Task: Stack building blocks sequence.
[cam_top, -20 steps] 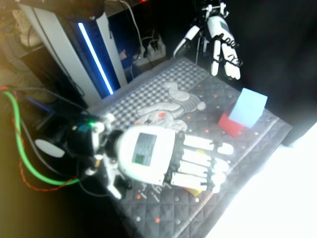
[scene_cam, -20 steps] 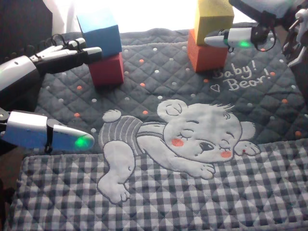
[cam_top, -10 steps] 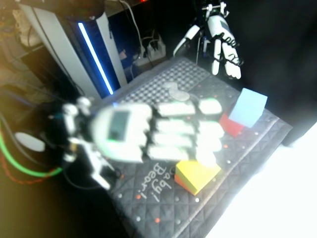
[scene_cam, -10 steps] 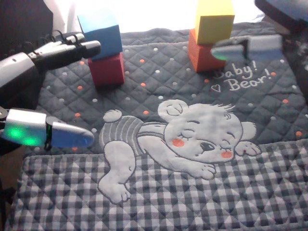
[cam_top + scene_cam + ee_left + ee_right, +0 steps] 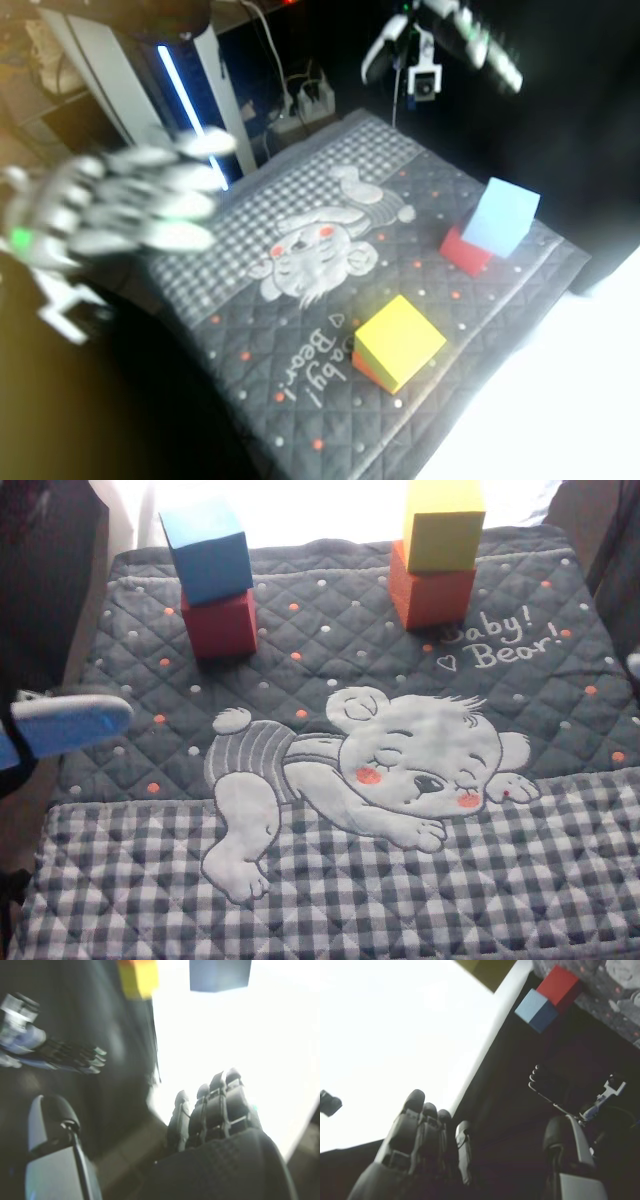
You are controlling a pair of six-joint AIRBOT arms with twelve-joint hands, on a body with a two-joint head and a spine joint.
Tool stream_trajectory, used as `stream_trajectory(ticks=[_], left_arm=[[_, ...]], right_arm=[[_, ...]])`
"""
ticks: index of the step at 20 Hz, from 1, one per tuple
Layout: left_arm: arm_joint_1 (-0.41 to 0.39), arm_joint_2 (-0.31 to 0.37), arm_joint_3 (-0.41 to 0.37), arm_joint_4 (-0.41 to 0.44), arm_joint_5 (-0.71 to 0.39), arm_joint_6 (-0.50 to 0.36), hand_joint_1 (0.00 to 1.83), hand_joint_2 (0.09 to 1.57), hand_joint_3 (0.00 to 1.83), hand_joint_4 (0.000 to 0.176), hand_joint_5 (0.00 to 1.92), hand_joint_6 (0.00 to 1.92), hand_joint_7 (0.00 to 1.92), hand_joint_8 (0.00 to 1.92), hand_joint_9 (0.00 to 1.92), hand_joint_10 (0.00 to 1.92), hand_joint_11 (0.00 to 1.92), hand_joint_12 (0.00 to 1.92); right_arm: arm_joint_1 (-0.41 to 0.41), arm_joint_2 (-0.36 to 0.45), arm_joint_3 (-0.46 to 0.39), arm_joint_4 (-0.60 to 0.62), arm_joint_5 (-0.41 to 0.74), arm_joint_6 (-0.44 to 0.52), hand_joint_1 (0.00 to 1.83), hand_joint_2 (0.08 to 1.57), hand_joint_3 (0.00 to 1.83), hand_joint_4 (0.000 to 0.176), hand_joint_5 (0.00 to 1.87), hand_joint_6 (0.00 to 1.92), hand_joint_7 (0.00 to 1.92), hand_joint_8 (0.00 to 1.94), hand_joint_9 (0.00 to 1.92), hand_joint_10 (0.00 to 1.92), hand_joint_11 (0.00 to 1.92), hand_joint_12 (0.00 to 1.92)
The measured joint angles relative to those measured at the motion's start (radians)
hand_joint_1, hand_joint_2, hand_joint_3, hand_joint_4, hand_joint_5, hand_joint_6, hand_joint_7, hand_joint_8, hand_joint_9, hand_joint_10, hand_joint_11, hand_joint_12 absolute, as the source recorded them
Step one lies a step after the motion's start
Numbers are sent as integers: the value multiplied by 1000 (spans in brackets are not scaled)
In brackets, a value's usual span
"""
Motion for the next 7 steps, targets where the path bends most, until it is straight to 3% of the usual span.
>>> stream_trajectory(ticks=[1,3,5,6,7], left_arm=[[5,-11,-8,-13,-8,9,565,956,12,175,0,0,0,0,0,0,0,551],[13,-28,-9,-19,-5,6,698,1035,3,176,0,0,0,0,0,0,0,99],[13,-29,-6,-27,-6,-14,660,1084,17,176,16,4,0,0,0,0,0,3],[10,-29,0,-27,-7,-21,467,1061,6,176,2,0,0,0,0,0,41,20],[-4,-29,5,-27,-4,-22,366,1072,10,165,0,0,0,0,15,6,79,37]], right_arm=[[-52,2,-17,32,11,-2,990,1008,14,174,38,10,0,0,0,0,0,0],[-133,-1,-35,88,6,-3,992,1007,9,172,1,0,13,4,9,3,0,0],[-156,-4,-41,116,-8,1,943,986,2,172,0,0,7,1,30,8,0,0],[-156,-4,-41,116,-2,2,896,1031,20,175,0,0,1,0,5,1,0,0],[-144,-2,-42,106,0,1,797,1034,17,170,0,0,0,0,0,0,0,0]])
